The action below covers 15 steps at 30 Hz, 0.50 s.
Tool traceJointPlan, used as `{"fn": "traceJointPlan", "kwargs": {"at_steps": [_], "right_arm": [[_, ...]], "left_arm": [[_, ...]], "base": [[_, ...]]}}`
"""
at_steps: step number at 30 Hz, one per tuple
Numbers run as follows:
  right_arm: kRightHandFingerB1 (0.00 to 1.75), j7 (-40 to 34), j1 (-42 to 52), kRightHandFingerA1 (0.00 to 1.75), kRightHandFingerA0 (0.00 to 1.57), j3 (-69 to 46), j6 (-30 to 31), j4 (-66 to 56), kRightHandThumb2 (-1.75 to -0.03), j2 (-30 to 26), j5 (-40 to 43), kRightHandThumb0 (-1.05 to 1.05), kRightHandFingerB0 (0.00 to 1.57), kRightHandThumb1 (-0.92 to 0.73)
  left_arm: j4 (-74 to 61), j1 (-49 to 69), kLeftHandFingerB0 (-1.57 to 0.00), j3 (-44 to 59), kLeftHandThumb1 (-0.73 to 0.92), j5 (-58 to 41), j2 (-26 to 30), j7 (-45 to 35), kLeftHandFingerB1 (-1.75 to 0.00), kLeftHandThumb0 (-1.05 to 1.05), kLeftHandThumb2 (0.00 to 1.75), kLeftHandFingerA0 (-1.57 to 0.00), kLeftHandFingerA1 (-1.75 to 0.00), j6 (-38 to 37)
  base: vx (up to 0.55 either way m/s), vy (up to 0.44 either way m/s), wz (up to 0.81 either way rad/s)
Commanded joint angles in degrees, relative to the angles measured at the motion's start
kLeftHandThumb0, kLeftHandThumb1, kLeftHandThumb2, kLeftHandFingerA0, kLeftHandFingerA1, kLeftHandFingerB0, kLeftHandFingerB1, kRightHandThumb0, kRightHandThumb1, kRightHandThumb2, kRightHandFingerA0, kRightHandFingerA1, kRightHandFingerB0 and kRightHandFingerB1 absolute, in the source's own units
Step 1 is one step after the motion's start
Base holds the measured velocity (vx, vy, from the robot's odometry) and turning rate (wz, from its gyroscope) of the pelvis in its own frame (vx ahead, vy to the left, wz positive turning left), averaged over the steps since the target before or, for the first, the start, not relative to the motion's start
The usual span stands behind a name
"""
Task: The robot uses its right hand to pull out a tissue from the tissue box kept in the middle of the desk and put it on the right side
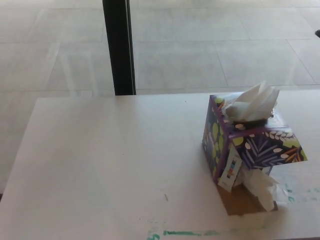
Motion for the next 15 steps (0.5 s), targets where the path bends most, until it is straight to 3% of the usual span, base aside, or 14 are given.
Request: {"fn": "traceJointPlan", "kwargs": {"at_steps": [1, 2, 6, 7, 15], "right_arm": [[0.22, 17.2, -16.6, 0.46, 0.01, 13.9, 6.4, 14.3, -0.88, 3.1, -10.7, -0.73, 0.00, -0.45], [0.21, 16.9, -17.1, 0.51, 0.09, 14.5, 5.9, 15.6, -0.89, 3.6, -10.7, -0.76, 0.00, -0.46], [0.32, 16.1, -18.0, 0.46, 0.07, 17.5, 5.1, 18.1, -0.81, 4.9, -11.6, -0.72, 0.06, -0.47], [0.37, 16.3, -18.1, 0.50, 0.19, 18.3, 4.3, 18.8, -0.82, 5.4, -11.6, -0.68, 0.06, -0.46], [0.39, 19.9, -16.5, 0.50, 0.21, 22.7, 4.3, 18.9, -0.81, 6.5, -12.6, -0.71, 0.12, -0.46]], "left_arm": [[2.2, 1.1, -0.45, 0.6, 0.76, -0.9, 1.5, -1.9, -0.71, -0.68, 0.62, -0.60, -0.85, -2.3], [1.9, 1.3, -0.46, 0.7, 0.75, -1.1, 1.4, -2.1, -0.71, -0.68, 0.62, -0.61, -0.86, -2.2], [1.4, 1.2, -0.43, 0.4, 0.75, -0.9, 1.2, -2.0, -0.72, -0.68, 0.63, -0.59, -0.86, -2.1], [1.5, 1.1, -0.46, 0.5, 0.76, -1.0, 1.2, -2.1, -0.72, -0.68, 0.62, -0.59, -0.87, -2.0], [1.8, 1.1, -0.43, 0.3, 0.77, -0.7, 1.8, -2.2, -0.71, -0.68, 0.63, -0.57, -0.85, -2.7]], "base": [[0.00, 0.000, 0.00], [0.00, 0.000, 0.00], [0.00, 0.000, 0.00], [0.00, 0.000, 0.00], [0.00, 0.000, 0.00]]}}
